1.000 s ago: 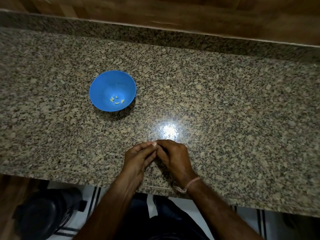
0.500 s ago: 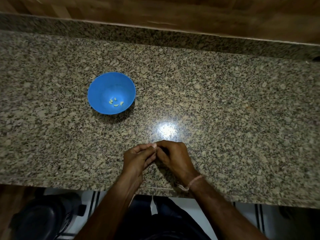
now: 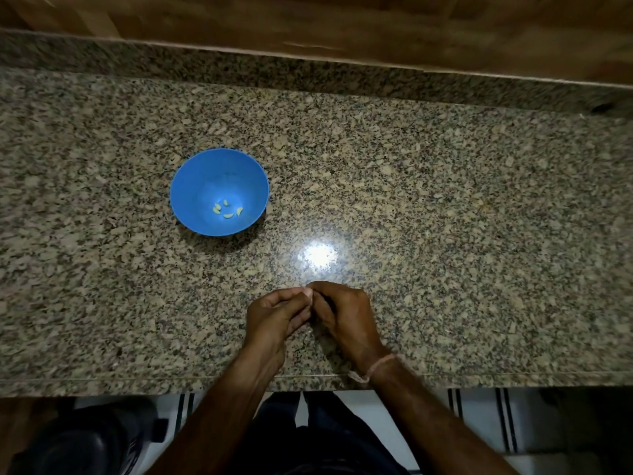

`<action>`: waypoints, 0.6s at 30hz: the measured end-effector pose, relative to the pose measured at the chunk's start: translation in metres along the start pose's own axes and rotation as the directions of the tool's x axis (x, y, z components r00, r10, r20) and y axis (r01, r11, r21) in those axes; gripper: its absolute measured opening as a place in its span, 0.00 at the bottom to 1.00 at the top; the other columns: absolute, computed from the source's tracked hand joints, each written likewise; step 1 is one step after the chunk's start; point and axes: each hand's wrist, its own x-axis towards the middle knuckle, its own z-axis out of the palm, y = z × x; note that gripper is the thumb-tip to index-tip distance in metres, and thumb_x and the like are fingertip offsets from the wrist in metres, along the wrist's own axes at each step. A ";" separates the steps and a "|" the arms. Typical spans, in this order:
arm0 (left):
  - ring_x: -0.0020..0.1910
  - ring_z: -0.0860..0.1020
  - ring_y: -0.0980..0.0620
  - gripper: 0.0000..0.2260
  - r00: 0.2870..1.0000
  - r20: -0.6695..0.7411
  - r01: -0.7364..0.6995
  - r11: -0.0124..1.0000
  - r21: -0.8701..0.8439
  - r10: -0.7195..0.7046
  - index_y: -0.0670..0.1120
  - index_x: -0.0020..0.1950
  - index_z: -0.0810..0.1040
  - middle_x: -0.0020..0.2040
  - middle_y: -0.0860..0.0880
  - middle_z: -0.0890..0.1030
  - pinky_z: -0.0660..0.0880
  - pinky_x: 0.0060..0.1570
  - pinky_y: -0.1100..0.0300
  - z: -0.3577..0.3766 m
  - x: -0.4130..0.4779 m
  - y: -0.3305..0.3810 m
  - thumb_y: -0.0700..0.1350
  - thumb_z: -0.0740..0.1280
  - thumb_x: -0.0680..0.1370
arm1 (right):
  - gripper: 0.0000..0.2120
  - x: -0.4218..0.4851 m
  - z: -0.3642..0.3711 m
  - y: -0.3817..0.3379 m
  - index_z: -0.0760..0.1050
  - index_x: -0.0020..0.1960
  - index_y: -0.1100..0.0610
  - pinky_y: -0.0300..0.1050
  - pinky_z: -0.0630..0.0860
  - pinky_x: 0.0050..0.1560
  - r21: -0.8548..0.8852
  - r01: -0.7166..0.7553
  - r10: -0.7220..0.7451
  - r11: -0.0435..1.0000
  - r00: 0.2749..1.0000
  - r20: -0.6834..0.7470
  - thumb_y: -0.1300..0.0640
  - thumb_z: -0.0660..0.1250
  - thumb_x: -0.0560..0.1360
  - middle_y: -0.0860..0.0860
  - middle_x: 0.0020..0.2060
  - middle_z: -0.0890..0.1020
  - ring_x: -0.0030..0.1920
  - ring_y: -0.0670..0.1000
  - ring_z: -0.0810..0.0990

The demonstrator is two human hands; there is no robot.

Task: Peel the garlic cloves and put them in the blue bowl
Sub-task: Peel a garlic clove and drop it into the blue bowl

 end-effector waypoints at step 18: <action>0.37 0.83 0.53 0.06 0.836 0.172 -0.485 0.555 0.676 0.521 0.47 0.49 0.83 0.39 0.50 0.84 0.79 0.37 0.58 -0.002 0.013 0.027 0.44 0.78 0.76 | 0.03 -0.007 -0.005 0.007 0.87 0.50 0.59 0.49 0.83 0.58 0.467 -0.308 0.382 0.829 0.921 -0.072 0.63 0.74 0.78 0.52 0.46 0.89 0.51 0.53 0.87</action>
